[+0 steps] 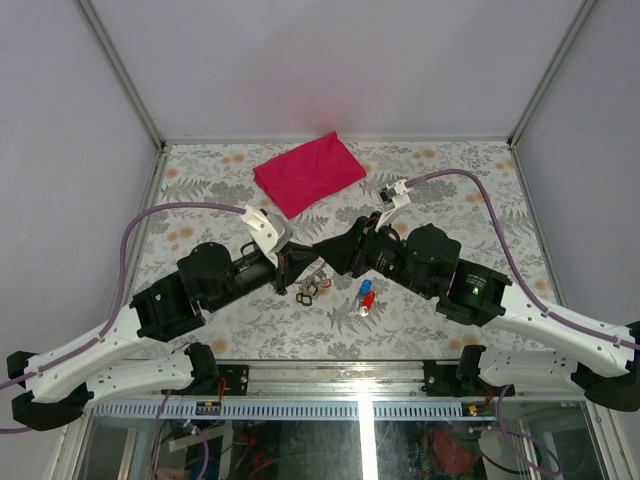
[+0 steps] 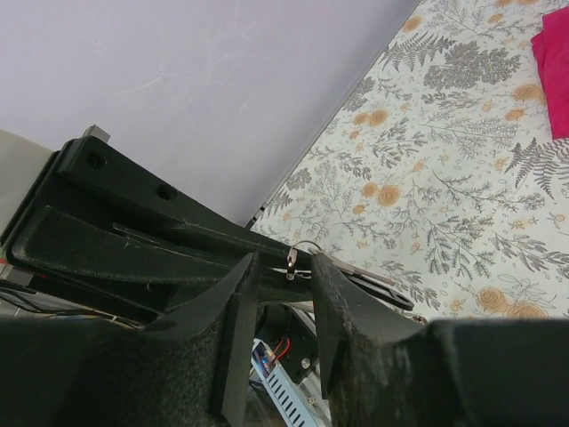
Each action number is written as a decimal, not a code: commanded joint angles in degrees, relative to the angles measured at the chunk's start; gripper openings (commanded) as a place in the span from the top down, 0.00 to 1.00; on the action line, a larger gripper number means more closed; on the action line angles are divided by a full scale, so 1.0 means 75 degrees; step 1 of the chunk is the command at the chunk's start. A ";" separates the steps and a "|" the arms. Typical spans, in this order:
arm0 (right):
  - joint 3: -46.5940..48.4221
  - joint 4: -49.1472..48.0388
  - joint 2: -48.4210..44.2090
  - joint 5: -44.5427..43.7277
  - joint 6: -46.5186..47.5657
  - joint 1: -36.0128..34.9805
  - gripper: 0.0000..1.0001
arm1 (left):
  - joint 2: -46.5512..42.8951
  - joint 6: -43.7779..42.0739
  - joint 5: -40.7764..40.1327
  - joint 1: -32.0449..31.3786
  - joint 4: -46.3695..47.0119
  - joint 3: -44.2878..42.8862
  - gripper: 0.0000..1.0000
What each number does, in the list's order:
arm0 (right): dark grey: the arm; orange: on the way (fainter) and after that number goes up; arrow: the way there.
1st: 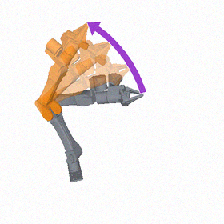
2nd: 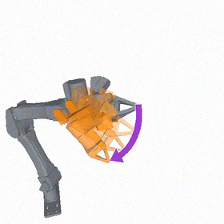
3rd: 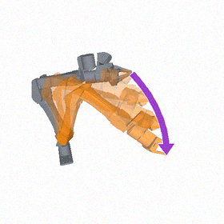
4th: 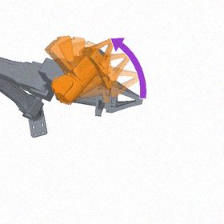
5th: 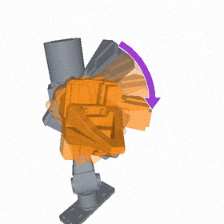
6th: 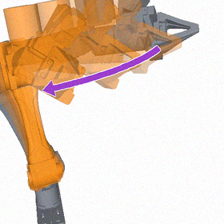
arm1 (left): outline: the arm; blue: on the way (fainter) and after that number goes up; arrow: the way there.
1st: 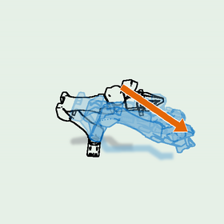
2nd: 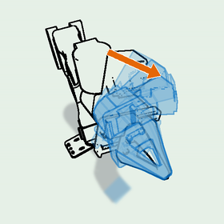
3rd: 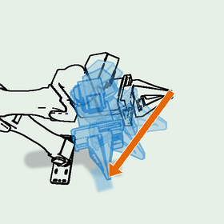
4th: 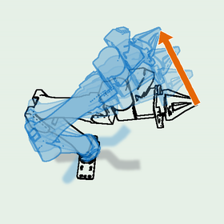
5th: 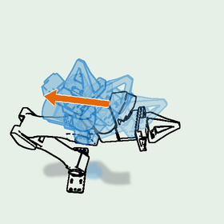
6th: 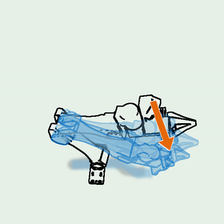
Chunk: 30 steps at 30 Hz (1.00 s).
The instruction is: Put the keys on the keyring
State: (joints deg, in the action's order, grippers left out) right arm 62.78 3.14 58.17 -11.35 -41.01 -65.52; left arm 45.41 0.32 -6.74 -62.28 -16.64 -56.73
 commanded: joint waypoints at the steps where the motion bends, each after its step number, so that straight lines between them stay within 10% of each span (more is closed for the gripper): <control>1: 0.0278 -0.0489 0.0104 -0.0103 -0.0080 -0.0004 0.64 | -0.0086 -0.0125 0.0120 -0.0048 0.0532 -0.0007 1.00; 11: 0.0290 -0.0534 0.0191 -0.0074 -0.0098 0.0000 0.75 | -0.0093 -0.0142 0.0227 -0.0051 0.0546 0.0022 1.00; 18: 0.0278 -0.0593 0.0169 -0.0044 -0.0011 -0.0004 1.00 | -0.0115 -0.0157 0.0241 -0.0050 0.0555 0.0070 0.99; 30: 0.0404 -0.0483 0.0050 -0.0087 0.0047 0.0005 1.00 | -0.0183 -0.0156 0.0170 -0.0050 0.0532 0.0303 0.73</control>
State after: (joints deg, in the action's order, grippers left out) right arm 62.78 3.01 59.18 -11.33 -41.15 -65.47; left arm 44.82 -0.10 -5.39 -62.28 -16.19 -55.44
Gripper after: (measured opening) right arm 0.019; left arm 0.255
